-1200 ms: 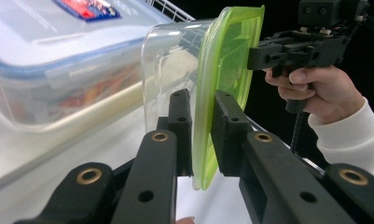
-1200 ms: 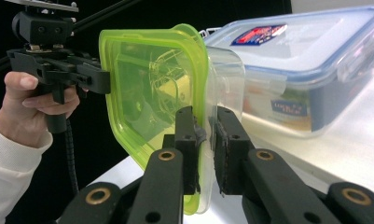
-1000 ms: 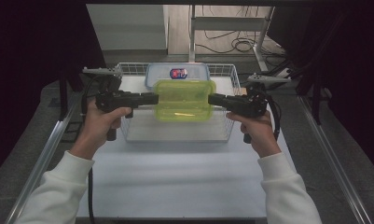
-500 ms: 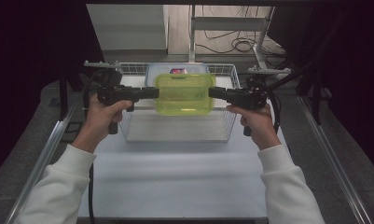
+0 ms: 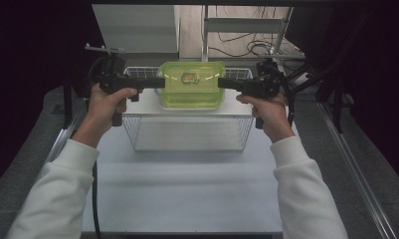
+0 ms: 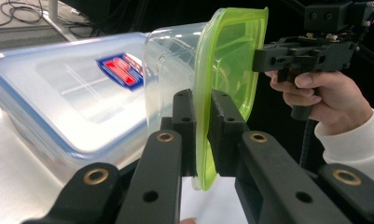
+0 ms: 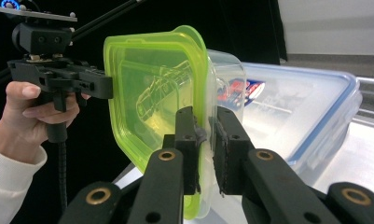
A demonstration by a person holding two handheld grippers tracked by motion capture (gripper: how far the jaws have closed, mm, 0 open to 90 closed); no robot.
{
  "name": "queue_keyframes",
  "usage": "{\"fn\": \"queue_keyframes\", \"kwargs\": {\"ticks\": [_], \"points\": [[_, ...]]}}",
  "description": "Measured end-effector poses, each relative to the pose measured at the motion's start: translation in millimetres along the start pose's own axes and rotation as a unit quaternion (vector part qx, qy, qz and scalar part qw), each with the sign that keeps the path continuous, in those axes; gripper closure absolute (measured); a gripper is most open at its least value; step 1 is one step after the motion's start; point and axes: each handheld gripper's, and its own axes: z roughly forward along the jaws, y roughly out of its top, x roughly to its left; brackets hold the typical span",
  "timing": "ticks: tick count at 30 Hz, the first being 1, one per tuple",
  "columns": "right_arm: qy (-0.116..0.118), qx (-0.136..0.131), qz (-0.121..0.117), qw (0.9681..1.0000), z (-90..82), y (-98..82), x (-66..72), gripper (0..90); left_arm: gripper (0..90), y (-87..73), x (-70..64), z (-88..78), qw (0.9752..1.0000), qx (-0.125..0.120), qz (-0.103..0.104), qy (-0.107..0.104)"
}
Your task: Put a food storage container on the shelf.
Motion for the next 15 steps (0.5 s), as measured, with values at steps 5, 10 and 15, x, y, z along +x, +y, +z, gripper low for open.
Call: {"fn": "queue_keyframes", "kwargs": {"ticks": [5,10,15], "points": [[-0.004,0.002,0.004,1.0000,5.1,11.1,-2.4,80.6,82.4,9.9,6.1,-0.1,1.0000,0.001,-0.007,0.002],[-0.003,0.008,0.014,0.9999,13.0,22.3,-8.4,80.6,82.4,16.8,13.7,0.3,0.9999,0.000,-0.015,0.004],[-0.009,0.018,0.027,0.9994,26.6,26.1,-18.1,80.5,81.9,16.8,29.1,7.0,0.9993,0.005,-0.031,0.021]]}}
